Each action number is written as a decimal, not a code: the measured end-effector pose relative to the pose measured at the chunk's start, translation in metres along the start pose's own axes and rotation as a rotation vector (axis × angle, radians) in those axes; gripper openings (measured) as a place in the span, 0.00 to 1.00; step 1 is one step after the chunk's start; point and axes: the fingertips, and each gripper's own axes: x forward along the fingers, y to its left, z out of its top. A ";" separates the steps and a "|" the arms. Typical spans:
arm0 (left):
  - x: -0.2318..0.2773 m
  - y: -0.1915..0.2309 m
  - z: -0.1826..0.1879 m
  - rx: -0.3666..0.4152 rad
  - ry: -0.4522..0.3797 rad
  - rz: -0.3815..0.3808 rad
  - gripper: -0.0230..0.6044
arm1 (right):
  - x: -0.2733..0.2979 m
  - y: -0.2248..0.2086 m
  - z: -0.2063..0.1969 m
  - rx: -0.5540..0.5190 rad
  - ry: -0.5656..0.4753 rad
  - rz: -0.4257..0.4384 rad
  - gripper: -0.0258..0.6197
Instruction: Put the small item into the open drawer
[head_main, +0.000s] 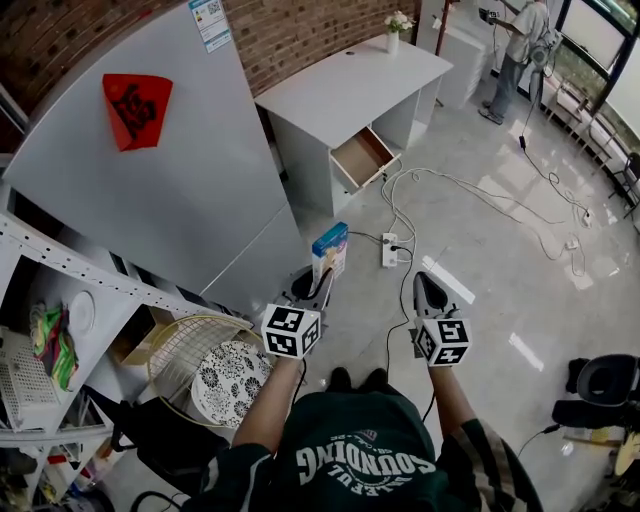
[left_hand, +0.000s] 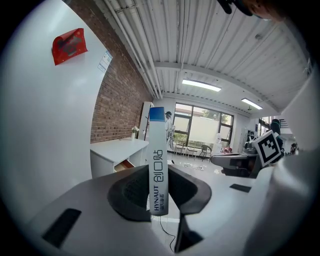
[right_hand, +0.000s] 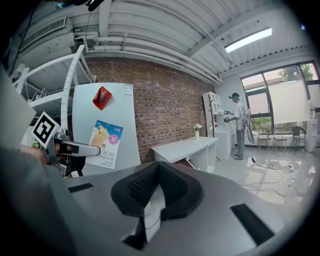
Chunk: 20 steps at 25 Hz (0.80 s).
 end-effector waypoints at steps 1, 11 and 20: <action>0.000 0.001 0.000 0.001 0.000 -0.003 0.18 | 0.001 0.001 0.000 0.001 0.000 -0.002 0.08; 0.003 0.008 -0.001 0.014 0.012 -0.034 0.18 | 0.001 0.002 -0.002 0.020 -0.005 -0.038 0.08; 0.026 0.009 -0.004 0.014 0.031 -0.060 0.18 | 0.010 -0.007 -0.006 0.032 0.015 -0.051 0.08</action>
